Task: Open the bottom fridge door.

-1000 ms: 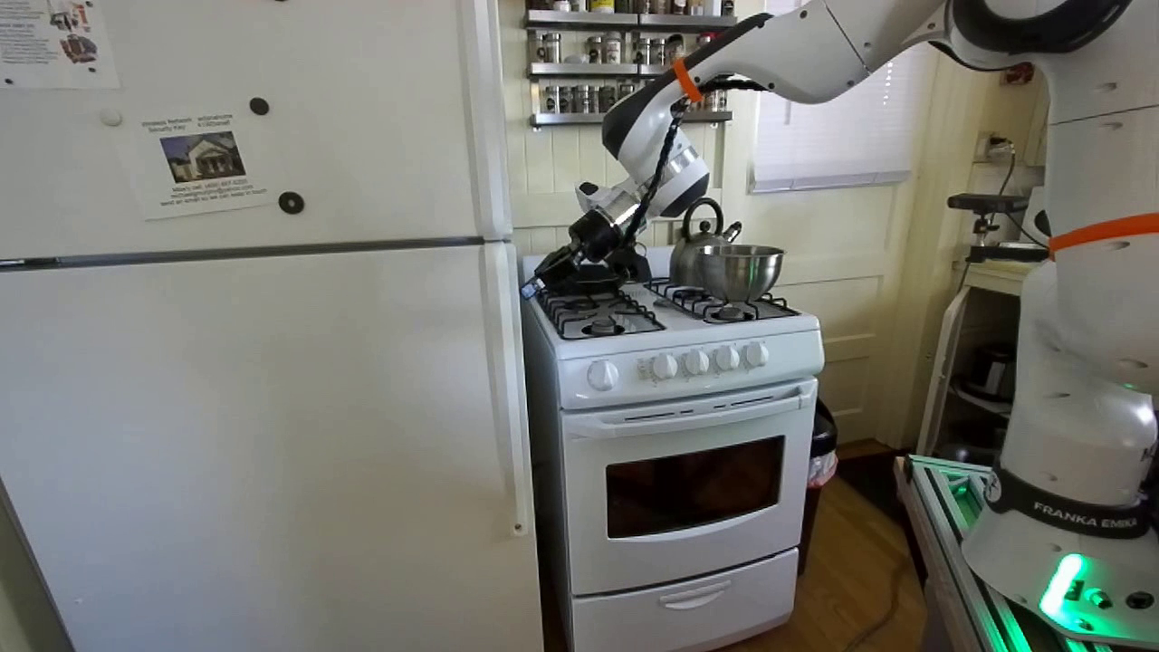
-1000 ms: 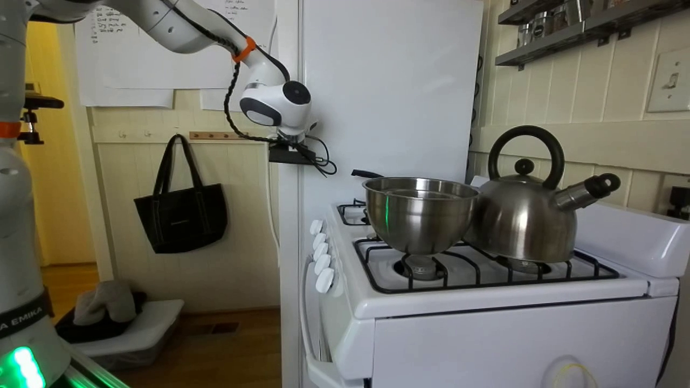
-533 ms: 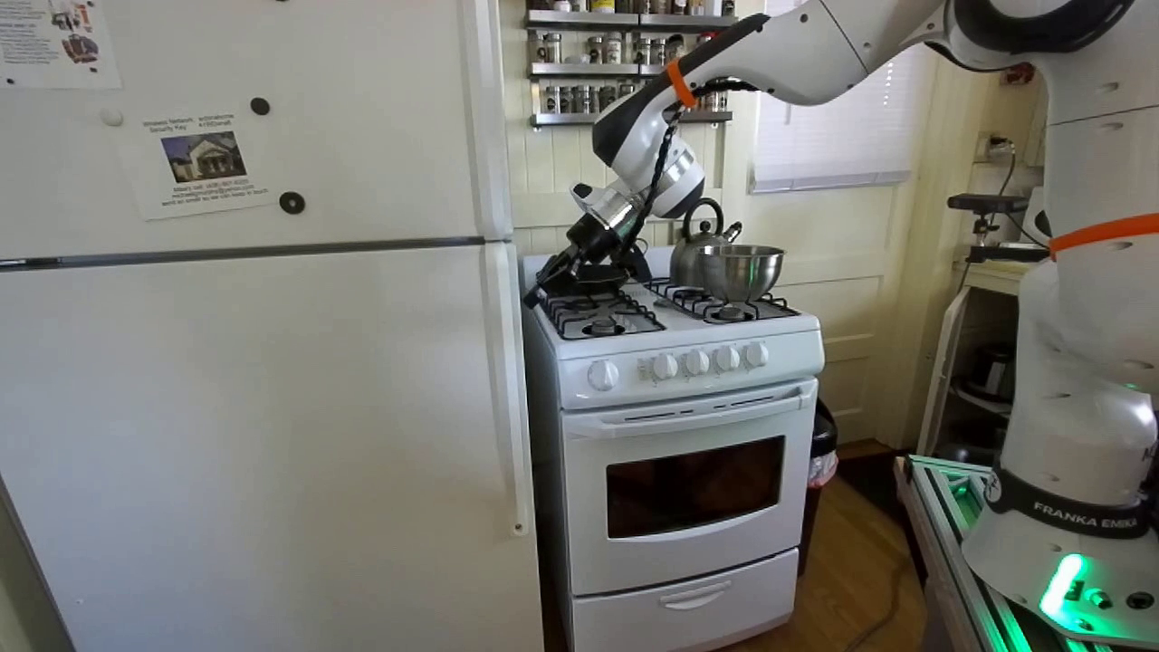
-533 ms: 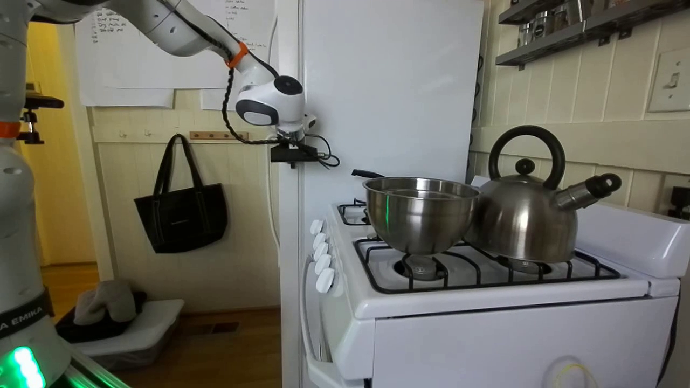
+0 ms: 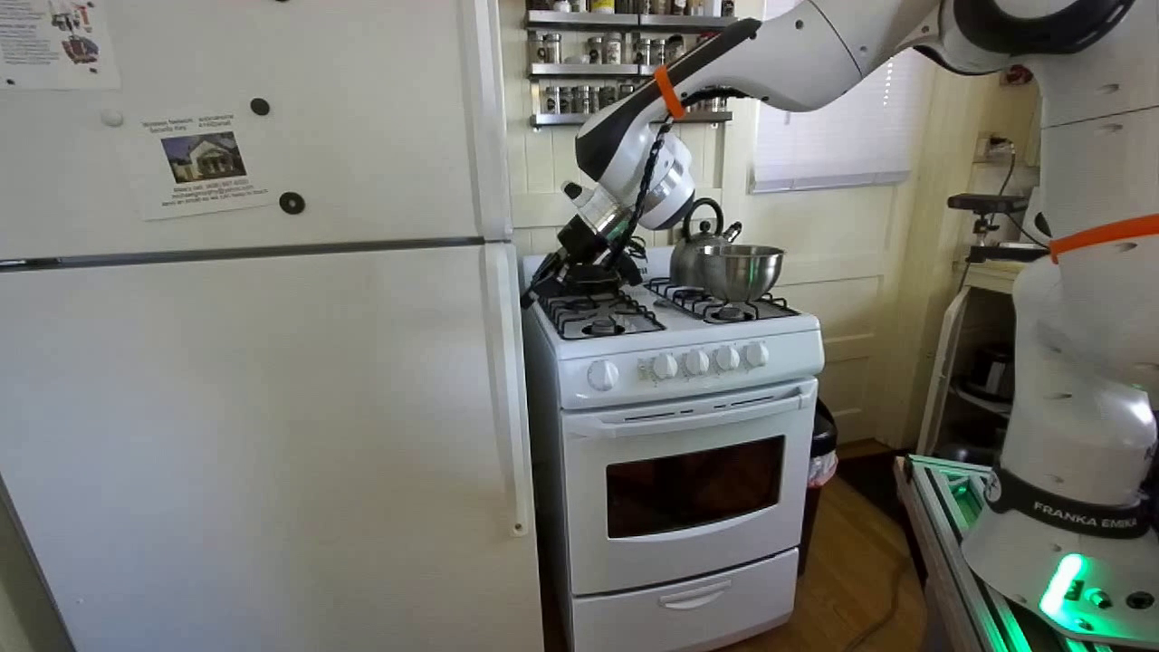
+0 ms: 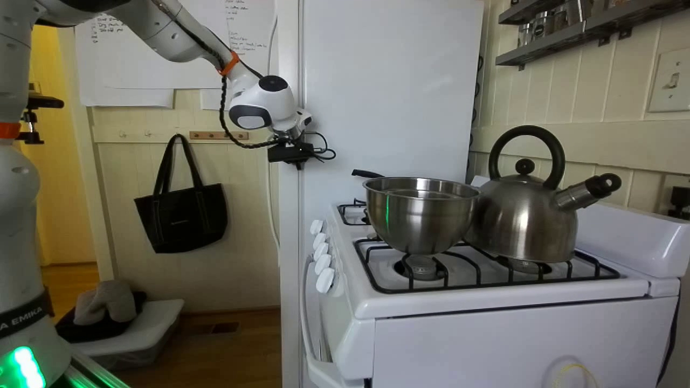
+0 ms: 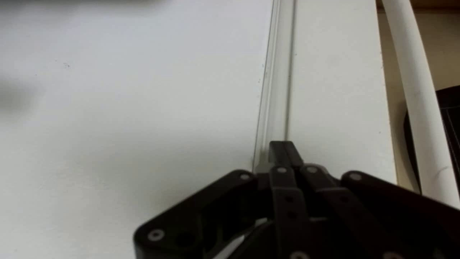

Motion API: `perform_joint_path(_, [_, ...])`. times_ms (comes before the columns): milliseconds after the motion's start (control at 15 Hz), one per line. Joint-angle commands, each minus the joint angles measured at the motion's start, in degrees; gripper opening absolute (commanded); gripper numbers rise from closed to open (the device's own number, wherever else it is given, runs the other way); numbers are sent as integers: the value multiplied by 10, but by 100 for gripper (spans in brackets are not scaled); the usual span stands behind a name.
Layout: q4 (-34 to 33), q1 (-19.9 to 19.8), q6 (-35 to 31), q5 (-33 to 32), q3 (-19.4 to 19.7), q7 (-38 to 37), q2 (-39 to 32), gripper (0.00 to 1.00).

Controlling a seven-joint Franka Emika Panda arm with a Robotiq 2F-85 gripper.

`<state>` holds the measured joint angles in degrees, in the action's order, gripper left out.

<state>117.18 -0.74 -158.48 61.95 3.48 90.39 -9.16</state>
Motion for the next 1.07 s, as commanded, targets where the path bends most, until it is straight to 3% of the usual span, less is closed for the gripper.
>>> perform_joint_path(0, [-4,8,-9,-16,-1,-39,-11,0])
perform_joint_path(267, [-13,-4,54,44,-10,-31,-4,0])
perform_joint_path(600, [-25,-18,112,164,-21,25,-10,0])
perform_joint_path(1000, [-4,-19,153,179,-24,18,0,0])
